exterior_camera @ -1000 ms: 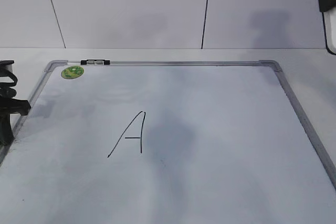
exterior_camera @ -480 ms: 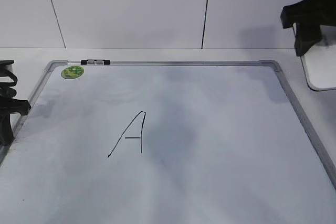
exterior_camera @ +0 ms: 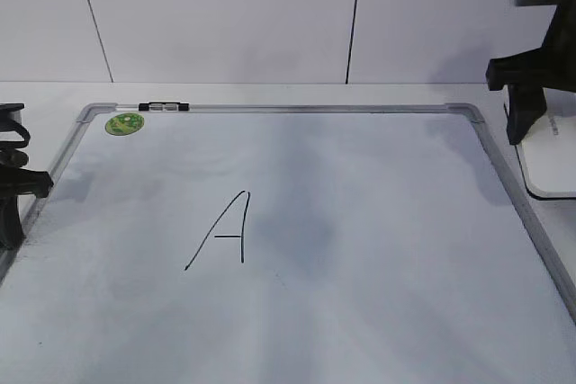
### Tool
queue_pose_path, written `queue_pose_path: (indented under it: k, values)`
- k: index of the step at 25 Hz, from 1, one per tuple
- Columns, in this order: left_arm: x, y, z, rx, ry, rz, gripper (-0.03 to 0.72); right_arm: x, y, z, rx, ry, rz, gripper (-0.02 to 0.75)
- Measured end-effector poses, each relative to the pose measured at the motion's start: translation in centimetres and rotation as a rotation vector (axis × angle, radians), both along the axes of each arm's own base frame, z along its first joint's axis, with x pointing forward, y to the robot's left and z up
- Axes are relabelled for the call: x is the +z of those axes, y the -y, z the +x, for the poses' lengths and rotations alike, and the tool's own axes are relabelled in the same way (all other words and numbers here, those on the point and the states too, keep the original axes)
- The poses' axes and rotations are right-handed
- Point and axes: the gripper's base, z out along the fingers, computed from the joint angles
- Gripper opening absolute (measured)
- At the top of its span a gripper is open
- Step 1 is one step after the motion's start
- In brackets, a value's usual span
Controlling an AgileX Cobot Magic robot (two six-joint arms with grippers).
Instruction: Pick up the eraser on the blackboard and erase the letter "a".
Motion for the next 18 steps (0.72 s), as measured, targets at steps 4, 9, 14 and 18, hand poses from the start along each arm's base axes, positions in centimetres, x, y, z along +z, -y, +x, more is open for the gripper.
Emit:
queue_pose_path:
  k: [4, 9, 14, 18]
  values:
    - [0.0, 0.0, 0.0, 0.001, 0.000, -0.002, 0.050, -1.4, 0.8, 0.9, 0.013, -0.058, 0.052, 0.561]
    - [0.0, 0.0, 0.0, 0.001, 0.000, -0.002, 0.055, -3.2, 1.6, 2.1, 0.026, -0.113, 0.086, 0.561]
    - [0.0, 0.0, 0.0, 0.002, 0.000, -0.002, 0.057, -4.4, 1.7, 3.3, 0.039, -0.137, 0.108, 0.561]
    - [0.0, 0.0, 0.0, 0.002, 0.000, -0.002, 0.061, -6.2, 1.6, 4.0, 0.045, -0.182, 0.105, 0.561]
